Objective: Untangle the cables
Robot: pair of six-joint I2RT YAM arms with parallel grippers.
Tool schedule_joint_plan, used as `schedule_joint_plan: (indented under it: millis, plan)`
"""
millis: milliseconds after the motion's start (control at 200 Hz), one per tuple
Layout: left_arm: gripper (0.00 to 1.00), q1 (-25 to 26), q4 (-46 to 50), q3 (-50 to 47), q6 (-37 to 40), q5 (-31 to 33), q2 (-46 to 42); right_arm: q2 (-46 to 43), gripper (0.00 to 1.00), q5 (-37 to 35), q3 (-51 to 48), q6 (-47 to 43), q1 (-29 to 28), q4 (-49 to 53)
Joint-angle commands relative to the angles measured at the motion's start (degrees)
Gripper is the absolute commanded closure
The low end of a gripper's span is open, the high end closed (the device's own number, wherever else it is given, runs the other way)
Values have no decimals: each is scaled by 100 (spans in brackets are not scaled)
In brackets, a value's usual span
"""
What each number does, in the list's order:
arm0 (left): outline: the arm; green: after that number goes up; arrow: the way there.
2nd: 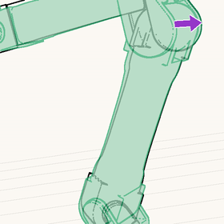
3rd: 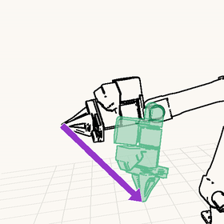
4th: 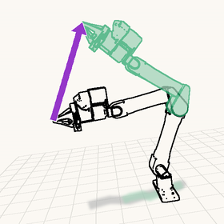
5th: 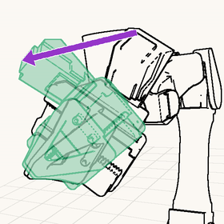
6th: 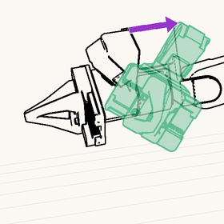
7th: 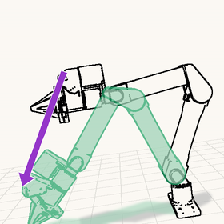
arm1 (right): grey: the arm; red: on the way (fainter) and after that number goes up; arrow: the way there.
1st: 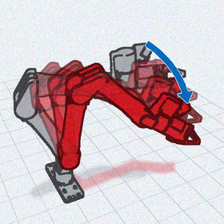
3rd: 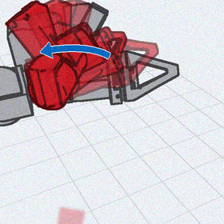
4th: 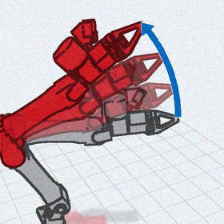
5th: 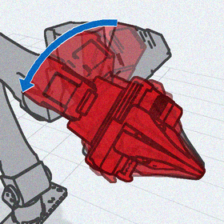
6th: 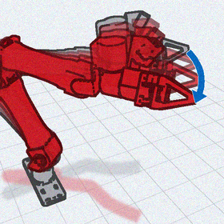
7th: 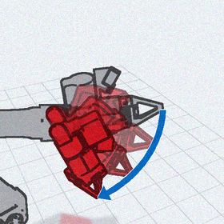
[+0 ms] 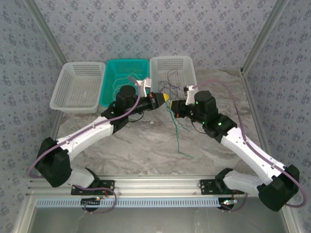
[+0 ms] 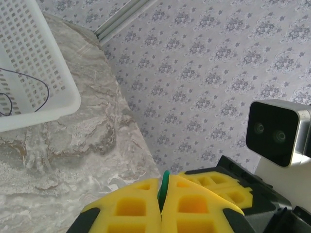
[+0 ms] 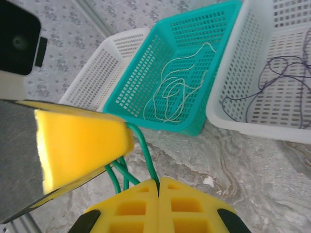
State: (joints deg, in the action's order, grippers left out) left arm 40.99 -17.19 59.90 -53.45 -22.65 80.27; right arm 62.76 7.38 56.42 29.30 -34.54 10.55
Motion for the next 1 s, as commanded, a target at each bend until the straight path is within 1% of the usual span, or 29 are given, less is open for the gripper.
schedule_joint_plan:
  millis: [0, 55, 105, 240, 365, 465, 495, 525, 550, 580, 600, 655, 680, 705, 770, 869, 934, 994]
  plan:
    - [100, -184, 37, -232, 45, 85, -397, -268, 100, -1265, 53, 343, 264, 604]
    - [100, -284, 103, -345, 75, 124, -561, -410, 100, -1568, -55, 625, 503, 837]
    - [100, -386, 188, -428, 102, 142, -712, -580, 100, -1646, -211, 893, 758, 933]
    - [100, -605, 342, -593, 191, 130, -1005, -961, 100, -1638, -512, 1113, 1336, 1092]
    - [100, -726, 449, -654, 263, 108, -1157, -1123, 100, -1534, -587, 1195, 1659, 1265]
    - [100, -768, 445, -664, 274, 78, -1218, -1218, 100, -1233, -729, 1288, 1831, 1119]
    - [100, -773, 409, -655, 265, 41, -1214, -1226, 100, -990, -780, 1236, 1852, 909]
    - [100, -769, 384, -640, 250, 2, -1199, -1223, 100, -501, -861, 1077, 1850, 509]
    - [100, -768, 376, -623, 237, -23, -1181, -1214, 94, -11, -929, 912, 1832, 153]
    - [100, -770, 374, -612, 234, -39, -1168, -1179, 81, 627, -1003, 869, 1808, -308]
    - [100, -773, 373, -608, 235, -38, -1150, -1140, 69, 987, -1034, 865, 1761, -606]
    - [100, -775, 357, -616, 238, -38, -1133, -984, 44, 1639, -945, 849, 1575, -1049]
    - [100, -769, 363, -612, 244, -36, -1118, -893, 37, 1824, -858, 796, 1457, -1095]
    - [100, -769, 362, -618, 243, -37, -1114, -796, 32, 1980, -712, 726, 1333, -1086]
    - [100, -768, 348, -616, 218, -44, -1089, -536, 26, 2351, -374, 341, 973, -1046]
    - [100, -753, 269, -612, 185, -96, -1084, -220, 20, 2348, -59, 58, 494, -1086]
    - [100, -738, 244, -601, 176, -135, -1092, -14, 19, 2296, 23, 7, 340, -1298]
    - [100, -730, 227, -593, 168, -152, -1101, 201, 24, 2195, 82, -53, 282, -1469]
